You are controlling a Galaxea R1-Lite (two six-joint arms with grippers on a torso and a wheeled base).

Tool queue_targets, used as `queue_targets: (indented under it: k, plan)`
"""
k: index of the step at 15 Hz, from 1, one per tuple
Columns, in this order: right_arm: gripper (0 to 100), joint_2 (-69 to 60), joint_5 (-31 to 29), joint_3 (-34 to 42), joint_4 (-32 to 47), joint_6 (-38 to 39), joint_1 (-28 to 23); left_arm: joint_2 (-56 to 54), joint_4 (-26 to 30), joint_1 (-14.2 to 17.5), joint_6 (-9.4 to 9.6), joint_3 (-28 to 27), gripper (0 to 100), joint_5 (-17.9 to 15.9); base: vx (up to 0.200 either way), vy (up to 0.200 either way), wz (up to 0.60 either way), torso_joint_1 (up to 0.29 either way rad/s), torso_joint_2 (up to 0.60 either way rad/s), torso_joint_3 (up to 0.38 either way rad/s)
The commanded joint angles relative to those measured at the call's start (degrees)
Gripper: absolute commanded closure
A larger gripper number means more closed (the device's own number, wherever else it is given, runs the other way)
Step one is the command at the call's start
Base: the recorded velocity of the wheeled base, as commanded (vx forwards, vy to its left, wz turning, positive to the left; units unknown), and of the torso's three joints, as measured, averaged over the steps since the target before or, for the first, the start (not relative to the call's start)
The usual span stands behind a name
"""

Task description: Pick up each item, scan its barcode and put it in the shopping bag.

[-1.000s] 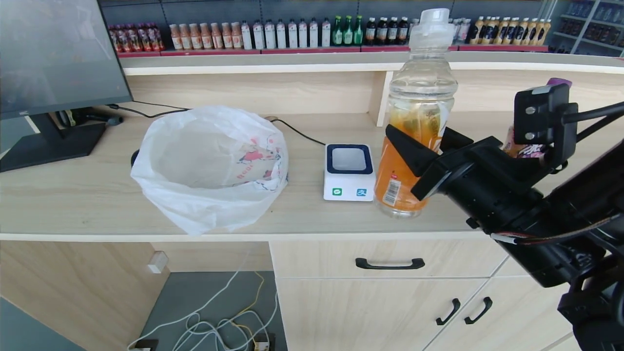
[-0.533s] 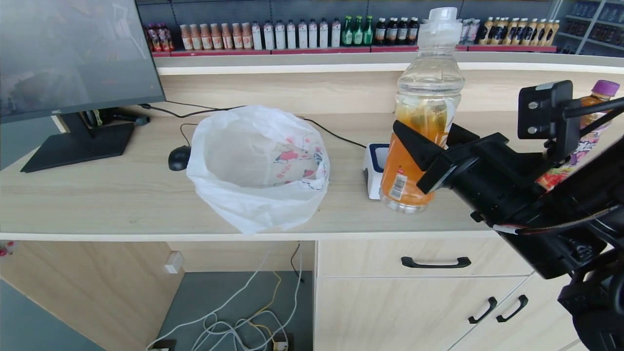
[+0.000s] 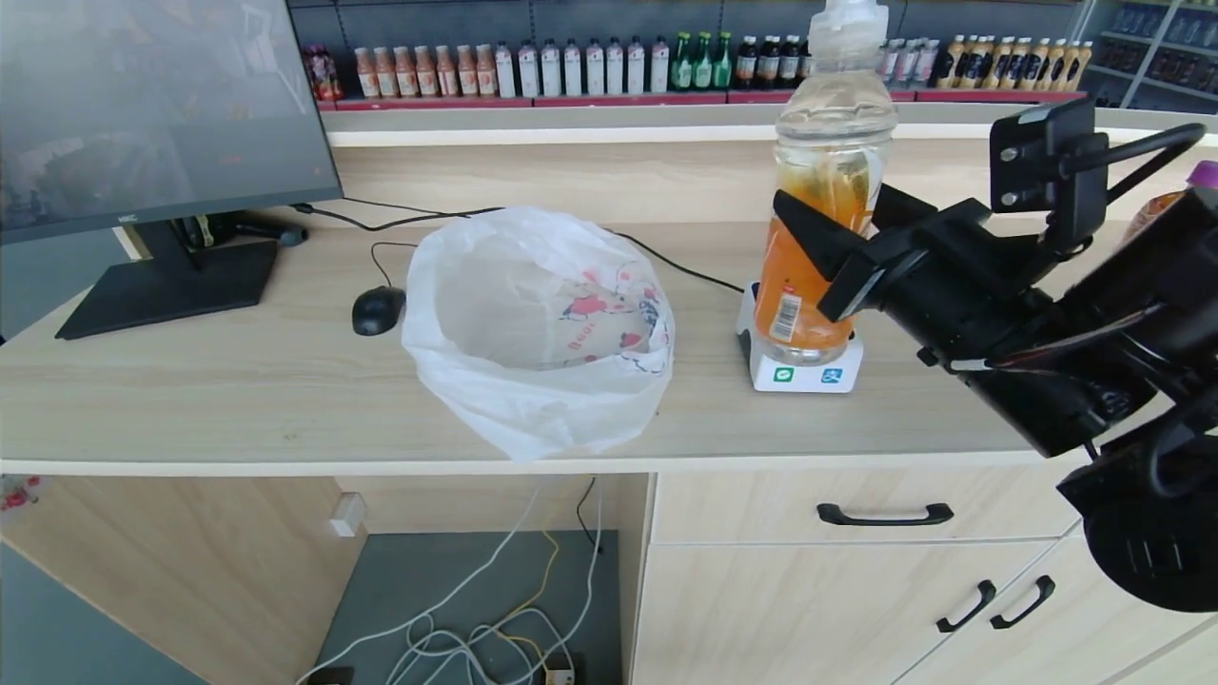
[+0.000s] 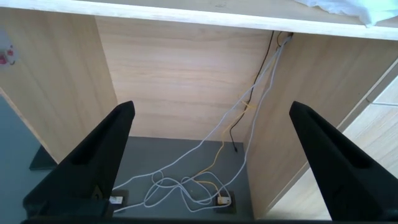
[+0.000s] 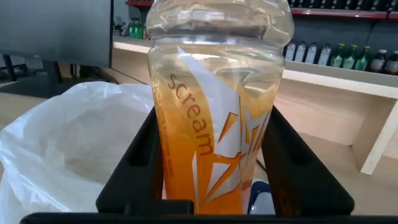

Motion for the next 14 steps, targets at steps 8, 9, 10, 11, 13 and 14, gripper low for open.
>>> queue_targets:
  k: [8,9,10,11,13,14]
  plan:
    - [100,7.63,19.55,-11.28,-2.28,-11.75,-9.87,-0.02,0.0,0.05,-0.02,0.01,0,-0.02,0.0,0.0,0.0,0.0,0.0,0.0]
    - [100,8.24,21.57,-12.59,-2.46,-12.63,-9.96,-0.02,0.0,0.05,-0.02,0.01,0,-0.02,0.0,0.0,0.0,0.0,0.0,0.0]
    - [100,9.3,25.44,-14.88,-2.46,-14.39,-10.22,-0.02,0.0,0.05,-0.02,0.01,0,-0.02,0.0,0.0,0.0,0.0,0.0,0.0]
    - [100,9.74,27.11,-15.41,-2.46,-15.27,-10.48,-0.02,0.0,0.05,-0.02,0.01,0,-0.02,0.0,0.0,0.0,0.0,0.0,0.0]
    - [100,9.91,29.92,-15.58,-2.46,-16.94,-11.63,-0.02,0.0,0.05,-0.02,0.01,0,-0.02,0.0,0.0,0.0,0.0,0.0,0.0]
    - [100,10.0,31.06,-16.2,-2.46,-18.26,-11.71,-0.02,0.0,0.05,-0.02,0.01,0,-0.02,0.0,0.0,0.0,0.0,0.0,0.0]
